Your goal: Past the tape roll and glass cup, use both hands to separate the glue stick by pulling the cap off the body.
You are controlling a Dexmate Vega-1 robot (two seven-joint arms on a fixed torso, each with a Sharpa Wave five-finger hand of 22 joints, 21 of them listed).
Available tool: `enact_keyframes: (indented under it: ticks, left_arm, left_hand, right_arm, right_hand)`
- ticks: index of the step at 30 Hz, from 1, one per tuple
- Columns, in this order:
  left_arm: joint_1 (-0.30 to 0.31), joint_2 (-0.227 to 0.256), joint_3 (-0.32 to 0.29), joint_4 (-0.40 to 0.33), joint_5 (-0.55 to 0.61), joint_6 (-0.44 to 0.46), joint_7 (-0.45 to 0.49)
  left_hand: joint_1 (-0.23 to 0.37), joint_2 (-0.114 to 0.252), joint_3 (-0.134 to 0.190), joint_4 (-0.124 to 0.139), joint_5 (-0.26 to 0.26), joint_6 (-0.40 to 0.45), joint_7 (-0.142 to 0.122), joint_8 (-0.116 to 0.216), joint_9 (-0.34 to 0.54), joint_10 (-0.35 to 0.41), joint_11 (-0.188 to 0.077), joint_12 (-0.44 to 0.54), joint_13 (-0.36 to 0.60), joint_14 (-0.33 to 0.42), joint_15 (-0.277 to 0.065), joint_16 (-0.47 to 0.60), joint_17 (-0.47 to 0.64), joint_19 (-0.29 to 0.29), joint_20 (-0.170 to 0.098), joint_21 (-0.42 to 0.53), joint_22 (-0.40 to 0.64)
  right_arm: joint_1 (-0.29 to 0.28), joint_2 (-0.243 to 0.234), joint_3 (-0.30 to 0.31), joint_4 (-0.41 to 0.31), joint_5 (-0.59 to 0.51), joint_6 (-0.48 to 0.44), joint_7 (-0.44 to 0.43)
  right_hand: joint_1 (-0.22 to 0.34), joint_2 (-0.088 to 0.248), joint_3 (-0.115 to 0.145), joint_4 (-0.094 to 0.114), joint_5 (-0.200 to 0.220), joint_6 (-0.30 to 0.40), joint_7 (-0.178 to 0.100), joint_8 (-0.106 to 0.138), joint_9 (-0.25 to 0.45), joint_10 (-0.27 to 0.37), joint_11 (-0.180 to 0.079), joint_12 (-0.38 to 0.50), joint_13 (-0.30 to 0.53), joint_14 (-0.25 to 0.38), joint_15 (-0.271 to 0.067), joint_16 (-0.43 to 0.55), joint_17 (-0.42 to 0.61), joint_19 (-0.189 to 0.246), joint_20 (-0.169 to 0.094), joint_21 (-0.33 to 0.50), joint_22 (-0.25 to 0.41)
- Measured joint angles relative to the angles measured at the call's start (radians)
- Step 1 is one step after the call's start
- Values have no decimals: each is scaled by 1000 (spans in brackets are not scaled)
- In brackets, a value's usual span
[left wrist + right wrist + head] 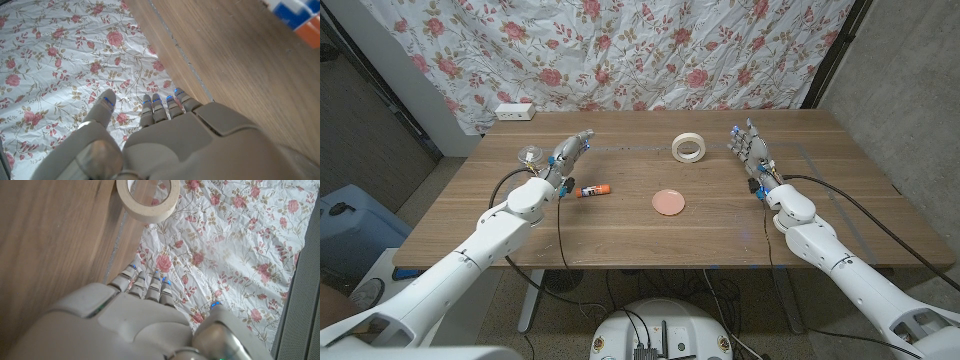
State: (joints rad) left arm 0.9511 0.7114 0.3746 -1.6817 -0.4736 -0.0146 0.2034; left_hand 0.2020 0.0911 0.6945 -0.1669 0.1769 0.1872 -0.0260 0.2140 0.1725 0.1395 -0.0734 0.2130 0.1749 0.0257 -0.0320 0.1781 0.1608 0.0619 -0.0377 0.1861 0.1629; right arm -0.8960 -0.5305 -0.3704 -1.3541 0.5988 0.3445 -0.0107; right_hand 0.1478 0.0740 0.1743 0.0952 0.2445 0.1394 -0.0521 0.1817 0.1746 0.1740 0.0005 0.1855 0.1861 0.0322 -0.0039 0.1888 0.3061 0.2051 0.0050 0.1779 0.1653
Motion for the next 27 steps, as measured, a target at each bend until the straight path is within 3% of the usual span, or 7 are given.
enact_keyframes:
  ticks: [2,3,9,14,15,20,27]
  left_arm:
    - [10,17,0,-35,0,0,0]
    - [15,27,-1,-54,33,59,37]
    - [33,74,-4,-144,72,144,77]
    - [45,106,-4,-210,95,199,97]
    - [47,112,-4,-222,122,264,122]
    - [57,144,-5,-281,138,296,134]
    - [64,192,-5,-358,201,431,154]
  left_hand:
    - [9,-4,1,-3,0,10,-3,2,2,2,-2,0,0,2,2,0,0,3,0,0,0]
    - [14,-4,0,-8,0,12,-1,2,2,5,-4,0,0,5,-2,0,0,3,0,0,0]
    - [45,-26,1,-23,0,31,-17,2,2,34,-27,0,0,19,-6,0,0,3,0,0,0]
    - [85,-51,4,-26,0,50,-36,9,2,65,-43,0,0,46,-4,0,0,7,4,0,0]
    - [95,-55,5,-27,0,57,-38,10,2,73,-46,0,0,50,-6,0,0,13,1,0,0]
    - [131,-84,5,-27,0,77,-43,15,2,102,-59,0,0,74,-5,0,0,29,0,0,0]
    - [165,-108,5,-27,0,89,-50,17,2,122,-68,0,0,88,-5,0,0,39,0,0,0]
  right_arm:
    - [0,0,0,0,-1,6,0]
    - [-6,-2,3,-2,-2,8,0]
    - [-11,-6,5,-4,-6,17,1]
    - [-14,-7,6,-5,-9,25,1]
    - [-15,-8,7,-5,-10,27,1]
    - [-15,-8,8,-4,-12,35,2]
    - [-14,-2,9,10,-12,45,4]
  right_hand:
    - [0,0,0,0,0,0,0,0,0,3,3,0,0,0,0,0,-4,0,0,0,0]
    - [0,0,0,0,0,0,0,0,0,3,3,0,0,0,0,0,-5,0,0,0,0]
    - [0,0,2,-2,0,0,0,0,0,3,3,0,0,5,-5,0,-6,0,0,0,0]
    - [2,2,4,-4,0,0,0,0,0,3,3,0,0,5,-5,0,-9,-4,-4,0,0]
    - [11,11,4,-4,0,0,0,0,0,6,0,0,0,5,-5,0,-10,-4,-4,0,0]
    - [12,12,10,-10,0,0,0,0,0,7,-1,0,-4,5,-5,0,-14,-4,-3,0,0]
    - [12,12,10,-10,3,5,6,0,0,7,-1,0,-5,5,-5,0,-19,-4,-3,0,0]
